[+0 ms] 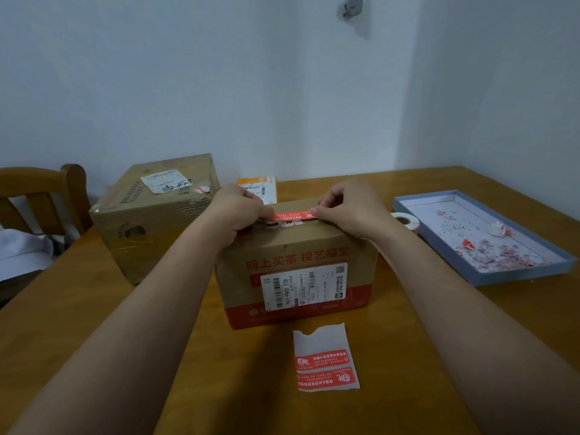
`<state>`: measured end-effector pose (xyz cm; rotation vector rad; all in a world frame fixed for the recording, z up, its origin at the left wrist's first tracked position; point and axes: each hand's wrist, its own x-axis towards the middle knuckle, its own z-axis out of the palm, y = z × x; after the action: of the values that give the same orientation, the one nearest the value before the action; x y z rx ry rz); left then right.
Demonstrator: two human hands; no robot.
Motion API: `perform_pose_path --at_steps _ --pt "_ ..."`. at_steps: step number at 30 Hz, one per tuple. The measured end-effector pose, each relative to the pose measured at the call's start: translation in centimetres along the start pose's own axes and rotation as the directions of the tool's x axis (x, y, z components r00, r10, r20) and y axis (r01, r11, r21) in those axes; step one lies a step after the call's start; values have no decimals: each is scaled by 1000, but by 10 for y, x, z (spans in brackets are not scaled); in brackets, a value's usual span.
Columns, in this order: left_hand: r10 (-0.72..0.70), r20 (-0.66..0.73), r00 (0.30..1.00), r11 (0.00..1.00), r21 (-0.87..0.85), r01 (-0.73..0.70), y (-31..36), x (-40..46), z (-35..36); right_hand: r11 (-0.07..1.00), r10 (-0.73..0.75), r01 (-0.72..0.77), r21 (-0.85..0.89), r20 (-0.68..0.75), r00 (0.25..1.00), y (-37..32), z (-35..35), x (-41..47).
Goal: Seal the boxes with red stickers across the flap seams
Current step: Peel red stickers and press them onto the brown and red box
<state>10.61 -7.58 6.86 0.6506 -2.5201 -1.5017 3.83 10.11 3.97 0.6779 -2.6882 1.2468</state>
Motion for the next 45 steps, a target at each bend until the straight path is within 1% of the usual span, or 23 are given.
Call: perform_pose_path --at_steps 10,16,30,45 --pt "-7 2 1000 1000 24 7 1 -2 1 999 50 -50 -21 21 999 -5 1 0" --pt "-17 0 1000 999 34 17 1 0 1 997 82 -82 -1 39 996 -7 0 -1" --pt "-14 -10 1000 999 40 14 0 1 2 996 89 -89 5 39 995 -7 1 1" --pt "-7 -11 1000 999 31 8 -1 0 2 994 107 -106 -34 57 993 -9 0 3"
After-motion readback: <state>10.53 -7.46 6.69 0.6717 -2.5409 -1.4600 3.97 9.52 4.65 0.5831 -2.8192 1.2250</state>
